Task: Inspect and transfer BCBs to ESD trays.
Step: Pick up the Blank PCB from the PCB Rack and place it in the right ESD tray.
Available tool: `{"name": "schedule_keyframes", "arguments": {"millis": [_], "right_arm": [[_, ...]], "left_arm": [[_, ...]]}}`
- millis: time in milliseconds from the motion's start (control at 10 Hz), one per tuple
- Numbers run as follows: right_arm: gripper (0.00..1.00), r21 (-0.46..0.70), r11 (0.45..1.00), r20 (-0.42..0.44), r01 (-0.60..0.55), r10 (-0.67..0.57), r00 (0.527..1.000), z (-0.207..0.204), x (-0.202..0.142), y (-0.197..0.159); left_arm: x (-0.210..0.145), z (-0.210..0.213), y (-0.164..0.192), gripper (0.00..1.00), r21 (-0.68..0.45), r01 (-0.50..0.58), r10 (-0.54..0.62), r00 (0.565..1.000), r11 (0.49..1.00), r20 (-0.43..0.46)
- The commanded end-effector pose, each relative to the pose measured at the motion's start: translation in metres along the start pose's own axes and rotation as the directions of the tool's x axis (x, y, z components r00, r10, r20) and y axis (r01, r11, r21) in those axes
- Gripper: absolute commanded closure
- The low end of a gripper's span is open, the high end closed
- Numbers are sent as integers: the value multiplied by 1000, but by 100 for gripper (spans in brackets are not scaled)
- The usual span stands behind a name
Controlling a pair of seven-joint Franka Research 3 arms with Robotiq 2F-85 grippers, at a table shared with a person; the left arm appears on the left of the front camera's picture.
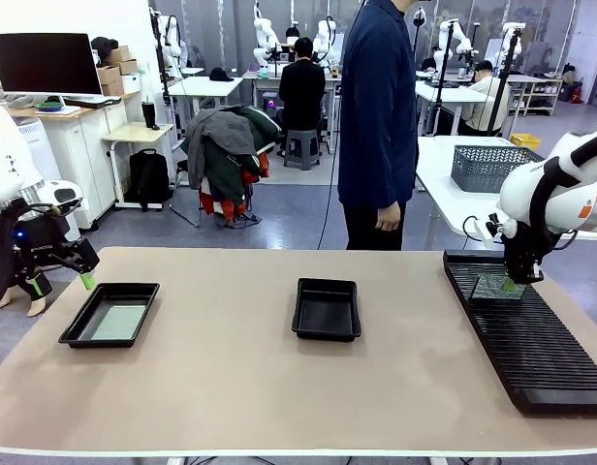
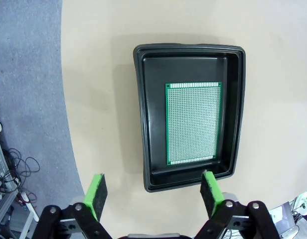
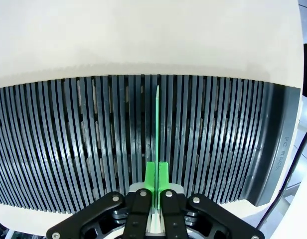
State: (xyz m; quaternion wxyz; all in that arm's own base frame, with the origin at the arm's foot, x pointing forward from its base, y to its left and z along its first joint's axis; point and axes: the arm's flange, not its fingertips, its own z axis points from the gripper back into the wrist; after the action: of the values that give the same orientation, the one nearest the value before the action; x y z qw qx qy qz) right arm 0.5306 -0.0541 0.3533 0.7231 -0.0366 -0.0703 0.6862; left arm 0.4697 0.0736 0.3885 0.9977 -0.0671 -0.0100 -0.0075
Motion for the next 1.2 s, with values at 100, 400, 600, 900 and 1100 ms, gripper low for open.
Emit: {"name": "schedule_keyframes", "arguments": {"millis": [100,400,600,900,1100], "right_arm": [[100,0,1000,0,0,0,1000,0,0,0],[100,-32,999,-48,4,-5,999,57,0,5],[100,-25,1000,-60,-11,9,998,107,4,5],[100,-13,1000,-73,-2,1,997,208,12,14],[100,15,1000,-49,17,-16,999,275,11,22]], "left_arm": [[-1,-1,1,0,-9,7,-7,1000,1000,9],[-1,-1,1,0,-9,7,-7,1000,1000,9],[-1,-1,1,0,-9,7,-7,1000,1000,9],[-1,-1,1,0,-9,7,-7,1000,1000,9],[-1,-1,1,0,-9,7,-7,1000,1000,9]]}}
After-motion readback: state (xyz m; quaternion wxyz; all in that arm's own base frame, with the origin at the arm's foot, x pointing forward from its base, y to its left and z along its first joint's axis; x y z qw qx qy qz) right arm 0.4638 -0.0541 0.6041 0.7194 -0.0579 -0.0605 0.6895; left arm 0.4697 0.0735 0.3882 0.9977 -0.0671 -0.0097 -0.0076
